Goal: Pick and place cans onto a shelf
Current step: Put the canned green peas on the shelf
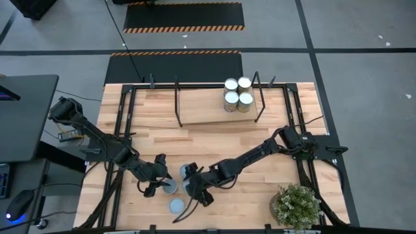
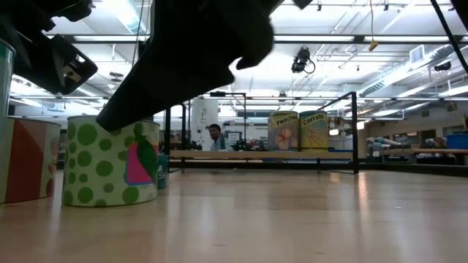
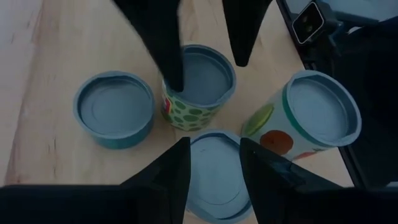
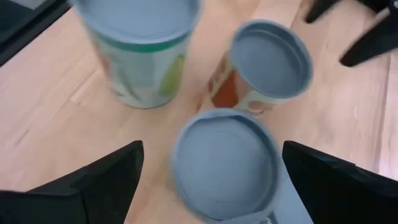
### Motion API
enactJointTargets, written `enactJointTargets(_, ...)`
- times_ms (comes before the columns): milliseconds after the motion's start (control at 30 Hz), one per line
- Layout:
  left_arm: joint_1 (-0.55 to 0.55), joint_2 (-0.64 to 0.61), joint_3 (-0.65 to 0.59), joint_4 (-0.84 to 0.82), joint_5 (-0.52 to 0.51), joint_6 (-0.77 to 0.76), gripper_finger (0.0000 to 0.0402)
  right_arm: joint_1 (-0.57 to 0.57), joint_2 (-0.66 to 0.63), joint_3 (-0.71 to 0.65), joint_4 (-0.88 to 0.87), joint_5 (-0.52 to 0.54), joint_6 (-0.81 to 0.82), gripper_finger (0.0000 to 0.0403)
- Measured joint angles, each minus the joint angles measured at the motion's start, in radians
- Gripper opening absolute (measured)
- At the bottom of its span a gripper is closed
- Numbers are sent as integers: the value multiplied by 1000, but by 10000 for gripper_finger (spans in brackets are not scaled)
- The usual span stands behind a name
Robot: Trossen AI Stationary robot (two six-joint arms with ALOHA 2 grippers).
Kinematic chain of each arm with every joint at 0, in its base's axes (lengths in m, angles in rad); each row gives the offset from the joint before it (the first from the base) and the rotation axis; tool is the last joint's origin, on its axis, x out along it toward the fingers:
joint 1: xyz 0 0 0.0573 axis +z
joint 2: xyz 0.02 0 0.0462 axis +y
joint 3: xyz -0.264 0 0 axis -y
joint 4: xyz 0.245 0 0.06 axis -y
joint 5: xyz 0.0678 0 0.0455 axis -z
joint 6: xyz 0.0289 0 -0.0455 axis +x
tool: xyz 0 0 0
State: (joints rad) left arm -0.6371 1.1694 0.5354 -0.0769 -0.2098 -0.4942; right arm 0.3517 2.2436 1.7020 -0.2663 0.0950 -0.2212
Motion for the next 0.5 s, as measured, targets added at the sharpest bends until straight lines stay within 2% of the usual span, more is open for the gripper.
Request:
enactJointTargets(100,0,0,0,0,0,-1,144,-21,8,1,7,-46,17,391)
enactJointTargets(367,0,0,0,-2,0,-2,144,-32,32,-1,3,-73,19,391)
enactJointTargets(500,0,0,0,-1,0,-2,144,-30,32,0,18,-73,27,375)
